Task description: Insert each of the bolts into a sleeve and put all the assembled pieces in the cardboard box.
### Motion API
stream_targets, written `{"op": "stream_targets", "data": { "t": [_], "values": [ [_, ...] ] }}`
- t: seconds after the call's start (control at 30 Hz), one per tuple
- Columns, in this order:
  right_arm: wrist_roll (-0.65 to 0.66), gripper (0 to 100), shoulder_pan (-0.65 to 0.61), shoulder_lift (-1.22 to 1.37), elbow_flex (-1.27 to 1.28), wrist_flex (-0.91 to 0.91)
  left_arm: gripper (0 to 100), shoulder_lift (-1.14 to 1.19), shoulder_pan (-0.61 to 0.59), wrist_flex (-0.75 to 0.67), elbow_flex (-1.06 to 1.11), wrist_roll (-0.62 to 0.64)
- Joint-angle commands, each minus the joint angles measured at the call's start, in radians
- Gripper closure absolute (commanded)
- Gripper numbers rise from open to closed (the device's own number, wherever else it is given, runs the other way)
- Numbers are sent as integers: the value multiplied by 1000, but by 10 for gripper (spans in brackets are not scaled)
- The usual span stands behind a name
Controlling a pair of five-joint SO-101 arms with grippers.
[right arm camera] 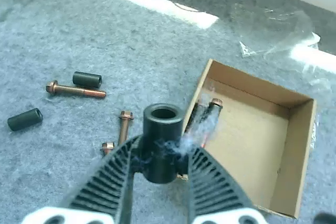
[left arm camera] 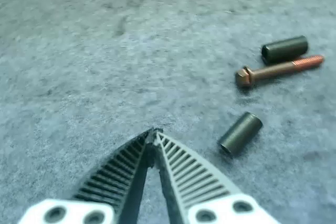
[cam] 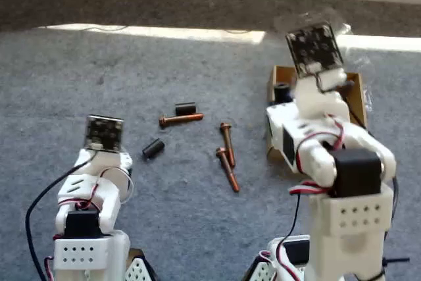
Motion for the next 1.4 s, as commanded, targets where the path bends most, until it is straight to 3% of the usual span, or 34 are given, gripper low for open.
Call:
{"op": "stream_targets", "data": {
  "t": [0.0, 0.4, 0.87, 1.03, 1.23, 1.37],
  "values": [
    [-12, 995, 62, -124, 76, -39, 995, -2, 114, 72, -87, -54],
    [-12, 995, 142, -503, 561, -237, 995, -1, 243, 255, -251, -101],
    [-61, 995, 271, -688, 891, -387, 995, 8, 323, 258, -292, -138],
    [-112, 995, 271, -765, 1046, -470, 995, 185, 351, 258, -383, -138],
    [-115, 995, 271, -885, 1136, -492, 995, 492, 486, 258, -549, -130],
    [-115, 995, 271, -941, 1176, -492, 995, 650, 539, 256, -656, -12]
  ]
}}
